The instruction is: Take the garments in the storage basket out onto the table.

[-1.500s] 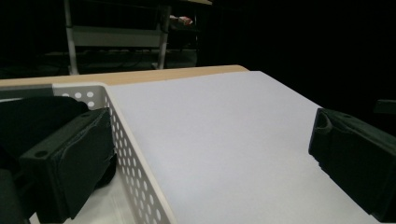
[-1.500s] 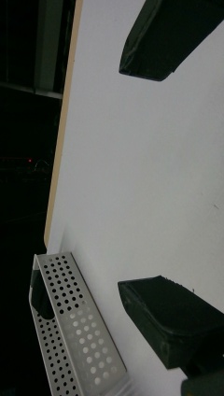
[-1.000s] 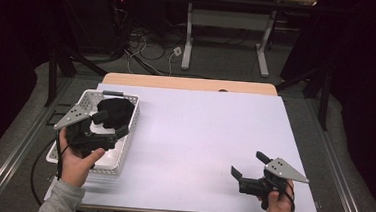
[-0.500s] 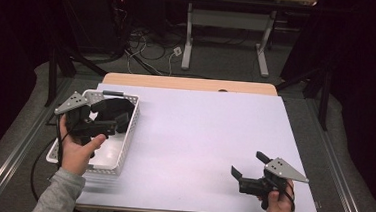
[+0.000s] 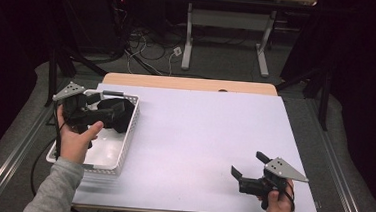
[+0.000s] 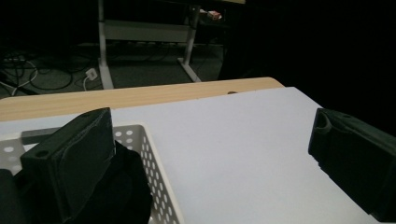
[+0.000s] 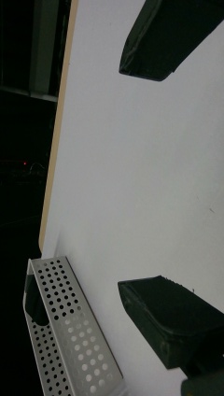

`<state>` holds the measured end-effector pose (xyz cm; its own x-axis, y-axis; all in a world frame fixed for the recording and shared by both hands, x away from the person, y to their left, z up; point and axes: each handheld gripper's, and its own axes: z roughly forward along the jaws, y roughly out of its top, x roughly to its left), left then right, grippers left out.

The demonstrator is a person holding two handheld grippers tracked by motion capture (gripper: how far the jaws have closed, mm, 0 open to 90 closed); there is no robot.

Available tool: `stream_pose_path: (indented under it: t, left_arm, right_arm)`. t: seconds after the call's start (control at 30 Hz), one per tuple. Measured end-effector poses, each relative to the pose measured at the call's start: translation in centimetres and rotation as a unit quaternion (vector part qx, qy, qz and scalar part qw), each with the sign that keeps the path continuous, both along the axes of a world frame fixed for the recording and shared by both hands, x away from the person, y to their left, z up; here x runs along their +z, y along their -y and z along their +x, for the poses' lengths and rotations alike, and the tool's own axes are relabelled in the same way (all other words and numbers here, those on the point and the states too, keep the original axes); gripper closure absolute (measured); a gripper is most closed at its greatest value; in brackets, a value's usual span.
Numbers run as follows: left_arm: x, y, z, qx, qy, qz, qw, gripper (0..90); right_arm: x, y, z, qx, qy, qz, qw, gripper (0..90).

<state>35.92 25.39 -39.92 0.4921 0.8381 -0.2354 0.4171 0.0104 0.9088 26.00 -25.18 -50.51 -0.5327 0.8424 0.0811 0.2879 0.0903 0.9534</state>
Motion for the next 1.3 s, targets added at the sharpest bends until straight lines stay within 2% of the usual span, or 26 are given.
stream_pose_path:
  t: [0.1, 0.4, 0.67, 0.77, 0.8, 0.9, 0.97, 1.17, 1.3]
  left_arm:
    - [0.0, -0.4, 0.6, 0.018, -0.001, 0.003, 0.9998, 0.7]
    - [-0.3, -1.1, 1.7, 0.045, -0.005, 0.007, 0.9990, 0.7]
    - [-0.9, -1.6, 3.1, 0.069, -0.022, 0.015, 0.9972, 0.7]
    - [-1.3, -1.8, 3.6, 0.076, -0.029, 0.022, 0.9965, 0.6]
    - [-1.5, -1.8, 3.9, 0.087, -0.030, 0.028, 0.9953, 0.6]
    - [-1.7, -2.0, 4.1, 0.095, -0.032, 0.029, 0.9945, 0.4]
    - [-2.0, -2.3, 4.5, 0.111, -0.034, 0.028, 0.9928, 0.4]
    - [-2.6, -2.6, 5.2, 0.119, -0.044, 0.026, 0.9916, 0.4]
    - [-3.3, -2.8, 5.8, 0.119, -0.060, 0.028, 0.9906, 0.4]
  right_arm:
    - [-0.1, 0.0, 0.0, 0.000, -0.003, -0.002, 1.0000, 0.0]
    - [-0.2, 0.0, 0.2, 0.000, -0.004, 0.001, 1.0000, 0.0]
    - [-0.3, -0.1, 0.2, 0.001, -0.009, 0.002, 1.0000, 0.0]
    - [-0.3, -0.1, 0.3, 0.004, -0.009, -0.001, 0.9999, 0.0]
    - [-0.4, -0.1, 0.3, 0.003, -0.009, 0.001, 0.9999, 0.0]
    - [-0.4, -0.1, 0.3, 0.004, -0.013, -0.001, 0.9999, 0.0]
    - [-0.4, -0.2, 0.3, 0.004, -0.014, 0.000, 0.9999, 0.0]
    - [-0.5, -0.2, 0.4, 0.005, -0.015, 0.000, 0.9999, 0.0]
    - [-0.6, -0.1, 0.4, 0.008, -0.015, -0.002, 0.9999, 0.0]
